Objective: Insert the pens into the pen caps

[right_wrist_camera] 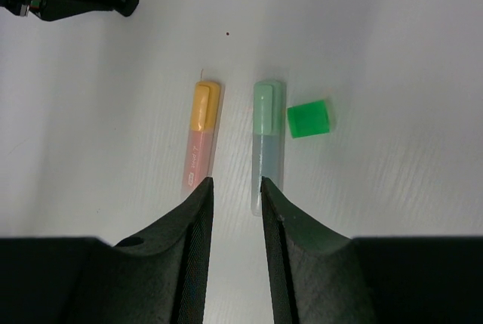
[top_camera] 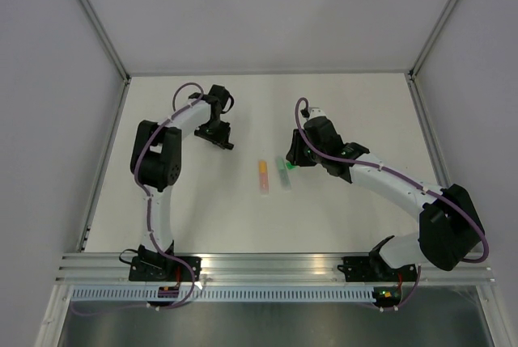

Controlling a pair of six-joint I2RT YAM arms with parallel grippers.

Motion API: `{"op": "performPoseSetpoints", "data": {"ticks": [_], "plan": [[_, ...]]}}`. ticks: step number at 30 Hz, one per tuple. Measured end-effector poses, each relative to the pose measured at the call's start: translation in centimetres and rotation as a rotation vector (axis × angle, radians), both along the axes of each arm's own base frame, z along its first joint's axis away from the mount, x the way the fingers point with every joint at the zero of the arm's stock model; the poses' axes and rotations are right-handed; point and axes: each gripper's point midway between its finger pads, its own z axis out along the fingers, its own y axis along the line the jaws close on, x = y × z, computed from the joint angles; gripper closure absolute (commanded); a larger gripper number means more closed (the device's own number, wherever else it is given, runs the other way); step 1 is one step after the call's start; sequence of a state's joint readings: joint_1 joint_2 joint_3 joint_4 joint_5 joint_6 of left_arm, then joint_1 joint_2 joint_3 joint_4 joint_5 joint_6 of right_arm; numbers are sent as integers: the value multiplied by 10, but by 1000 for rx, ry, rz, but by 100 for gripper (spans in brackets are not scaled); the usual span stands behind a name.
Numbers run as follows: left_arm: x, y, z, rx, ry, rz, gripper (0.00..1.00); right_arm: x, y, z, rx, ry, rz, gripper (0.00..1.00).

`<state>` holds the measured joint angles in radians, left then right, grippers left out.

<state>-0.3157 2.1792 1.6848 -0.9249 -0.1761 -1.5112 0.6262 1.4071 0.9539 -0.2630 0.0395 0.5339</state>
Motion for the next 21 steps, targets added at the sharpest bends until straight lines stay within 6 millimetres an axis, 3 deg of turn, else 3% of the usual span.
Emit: {"op": "performPoseSetpoints", "data": {"ticks": [6, 14, 21], "plan": [[-32, 11, 0, 43, 10, -217, 98, -2, 3, -1, 13, 2, 14, 62], [-94, 37, -1, 133, 59, -416, 98, -6, 7, -5, 21, 6, 56, 58], [-113, 38, -1, 156, 4, -573, 98, -15, 11, -11, 48, -2, 110, 50]]}}
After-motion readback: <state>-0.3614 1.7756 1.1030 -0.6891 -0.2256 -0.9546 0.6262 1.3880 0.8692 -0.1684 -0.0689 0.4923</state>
